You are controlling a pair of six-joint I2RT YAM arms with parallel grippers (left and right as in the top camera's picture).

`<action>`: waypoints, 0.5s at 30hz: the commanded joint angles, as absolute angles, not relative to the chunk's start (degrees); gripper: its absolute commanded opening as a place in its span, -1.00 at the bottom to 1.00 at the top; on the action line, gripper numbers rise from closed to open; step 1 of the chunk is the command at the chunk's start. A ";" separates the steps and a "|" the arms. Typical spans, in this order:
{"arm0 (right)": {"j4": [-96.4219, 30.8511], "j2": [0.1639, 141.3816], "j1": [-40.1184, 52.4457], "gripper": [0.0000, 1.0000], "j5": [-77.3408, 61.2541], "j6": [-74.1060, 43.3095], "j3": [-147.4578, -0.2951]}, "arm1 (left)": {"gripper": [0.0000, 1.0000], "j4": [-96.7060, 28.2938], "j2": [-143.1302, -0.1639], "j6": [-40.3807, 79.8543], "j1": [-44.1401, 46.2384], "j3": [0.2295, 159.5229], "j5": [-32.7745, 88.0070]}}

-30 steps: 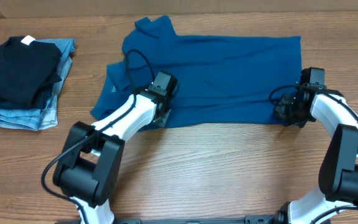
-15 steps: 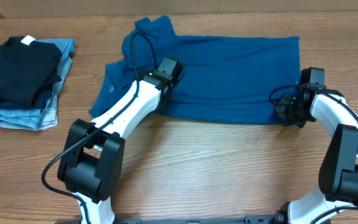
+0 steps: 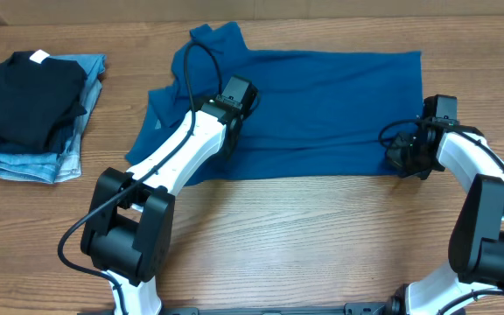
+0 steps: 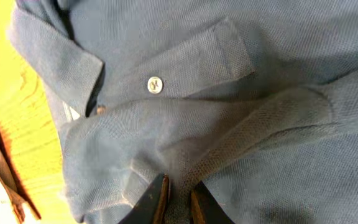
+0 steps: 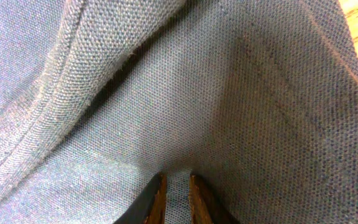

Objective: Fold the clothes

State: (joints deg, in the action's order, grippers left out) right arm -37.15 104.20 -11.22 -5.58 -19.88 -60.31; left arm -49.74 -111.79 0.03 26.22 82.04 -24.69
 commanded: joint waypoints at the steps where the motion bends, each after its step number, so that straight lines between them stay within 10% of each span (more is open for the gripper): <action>1: -37.36 104.97 -11.25 -0.65 -4.60 -19.68 -59.94 | -0.75 -45.58 -112.27 -5.26 25.85 82.98 -24.58; 7: -37.34 104.97 -11.25 -0.65 -4.60 -19.68 -59.94 | -0.52 -37.01 -112.29 -11.97 25.08 82.98 -24.56; 9: -37.32 104.97 -11.25 -0.65 -4.60 -19.68 -59.94 | -0.10 -35.70 -112.40 -12.47 24.25 82.98 -24.53; 15: -36.86 104.97 -11.25 -0.63 -4.62 -19.46 -59.96 | -0.08 -32.42 -113.47 -12.47 21.08 82.96 -24.36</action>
